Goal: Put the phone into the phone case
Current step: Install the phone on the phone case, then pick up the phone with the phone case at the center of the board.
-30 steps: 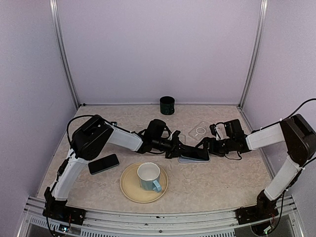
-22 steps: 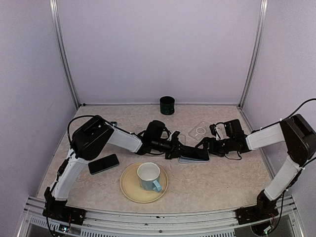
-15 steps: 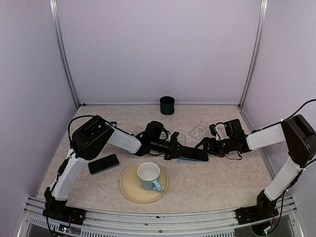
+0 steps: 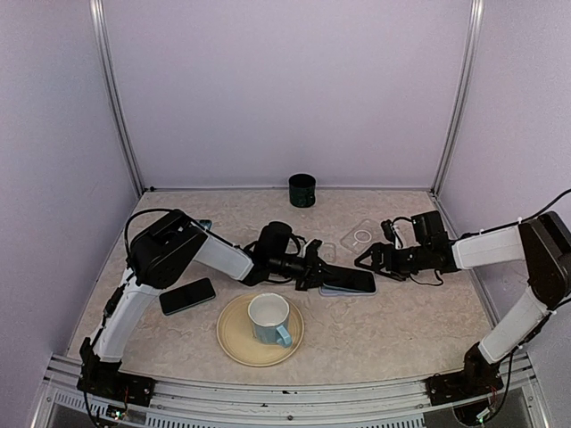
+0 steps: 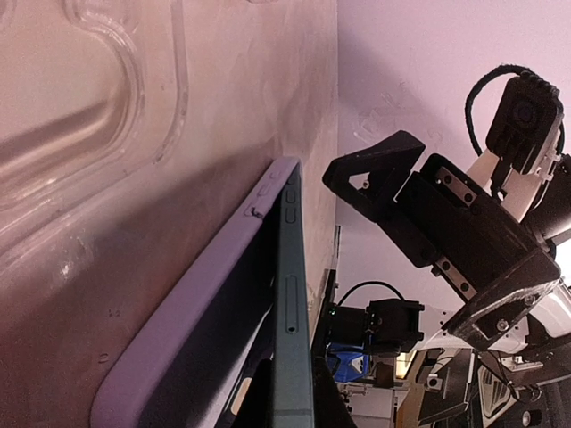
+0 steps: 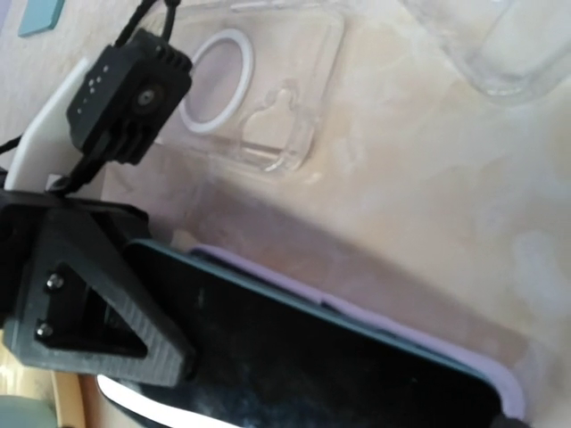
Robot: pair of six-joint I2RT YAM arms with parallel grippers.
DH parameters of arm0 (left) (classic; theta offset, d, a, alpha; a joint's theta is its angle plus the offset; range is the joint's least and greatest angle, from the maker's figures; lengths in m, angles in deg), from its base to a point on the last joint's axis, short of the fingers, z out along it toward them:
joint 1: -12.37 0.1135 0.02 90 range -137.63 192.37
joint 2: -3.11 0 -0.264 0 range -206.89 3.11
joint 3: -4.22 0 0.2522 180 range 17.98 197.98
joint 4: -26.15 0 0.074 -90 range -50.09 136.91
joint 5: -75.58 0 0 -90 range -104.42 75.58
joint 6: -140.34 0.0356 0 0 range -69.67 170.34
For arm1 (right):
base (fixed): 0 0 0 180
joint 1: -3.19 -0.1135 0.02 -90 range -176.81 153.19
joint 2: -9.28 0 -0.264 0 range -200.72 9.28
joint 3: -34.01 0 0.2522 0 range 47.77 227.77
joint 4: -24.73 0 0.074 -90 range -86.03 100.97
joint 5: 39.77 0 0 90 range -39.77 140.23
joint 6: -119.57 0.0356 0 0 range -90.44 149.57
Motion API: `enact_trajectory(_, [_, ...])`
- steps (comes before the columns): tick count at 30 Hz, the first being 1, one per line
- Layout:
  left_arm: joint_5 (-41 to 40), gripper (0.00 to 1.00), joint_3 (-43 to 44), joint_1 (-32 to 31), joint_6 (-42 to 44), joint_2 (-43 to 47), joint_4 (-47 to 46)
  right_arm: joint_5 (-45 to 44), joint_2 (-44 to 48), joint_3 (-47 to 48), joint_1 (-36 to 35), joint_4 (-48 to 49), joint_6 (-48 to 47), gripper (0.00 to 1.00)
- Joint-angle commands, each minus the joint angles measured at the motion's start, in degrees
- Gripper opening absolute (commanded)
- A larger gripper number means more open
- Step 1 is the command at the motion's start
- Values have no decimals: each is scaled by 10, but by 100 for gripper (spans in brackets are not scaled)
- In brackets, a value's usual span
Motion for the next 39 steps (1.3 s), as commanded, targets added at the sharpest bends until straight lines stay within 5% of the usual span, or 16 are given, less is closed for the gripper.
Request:
enact_trajectory(1, [20, 0, -13, 1, -8, 28, -34, 18, 13, -10, 12, -7, 0, 100])
enact_trajectory(24, [27, 0, -12, 1, -8, 72, -61, 72, 14, -42, 48, 24, 13, 99])
enact_trajectory(39, [47, 0, -12, -10, -17, 90, -94, 203, 4, -71, 49, 170, 80, 81])
